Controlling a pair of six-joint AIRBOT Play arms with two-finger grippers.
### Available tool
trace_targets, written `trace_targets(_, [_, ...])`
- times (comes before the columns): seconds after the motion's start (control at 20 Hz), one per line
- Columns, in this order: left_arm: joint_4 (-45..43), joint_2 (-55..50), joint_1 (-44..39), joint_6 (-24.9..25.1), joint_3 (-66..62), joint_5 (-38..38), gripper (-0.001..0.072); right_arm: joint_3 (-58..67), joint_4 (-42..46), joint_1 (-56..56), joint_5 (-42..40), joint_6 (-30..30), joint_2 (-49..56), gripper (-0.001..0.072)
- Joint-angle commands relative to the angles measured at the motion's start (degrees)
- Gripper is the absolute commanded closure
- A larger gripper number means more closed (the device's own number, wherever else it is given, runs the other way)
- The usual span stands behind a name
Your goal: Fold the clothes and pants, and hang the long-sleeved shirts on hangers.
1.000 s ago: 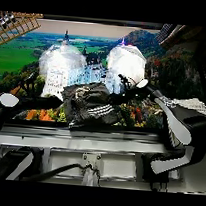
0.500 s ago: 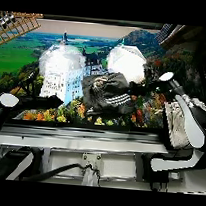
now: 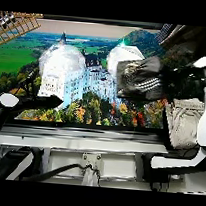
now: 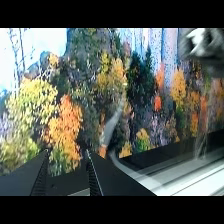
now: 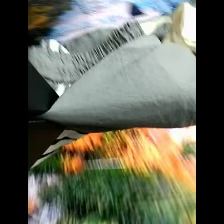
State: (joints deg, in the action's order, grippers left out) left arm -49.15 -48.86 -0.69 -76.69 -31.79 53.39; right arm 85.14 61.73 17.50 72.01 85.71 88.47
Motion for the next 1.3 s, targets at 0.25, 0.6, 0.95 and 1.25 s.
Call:
trace_targets(0.25, [-0.02, 0.04, 0.02, 0.0, 0.02, -0.31, 0.0457, 7.17, 11.39, 15.76, 13.46, 13.66, -9.35, 0.0688])
trace_targets(0.6, [-0.02, 0.04, 0.02, 0.04, 0.02, -0.52, 0.0457, 6.73, 20.02, 25.53, 27.15, 13.84, -20.44, 0.0688])
trace_targets(0.95, [-0.07, 0.04, 0.02, 1.36, 0.02, -0.5, 0.0457, 6.69, 22.05, 33.79, 30.71, 12.35, -26.64, 0.0688])
trace_targets(1.25, [-0.07, 0.04, 0.02, 2.16, 0.02, -0.52, 0.0457, 5.35, 26.84, 35.19, 31.98, 11.26, -27.12, 0.0686])
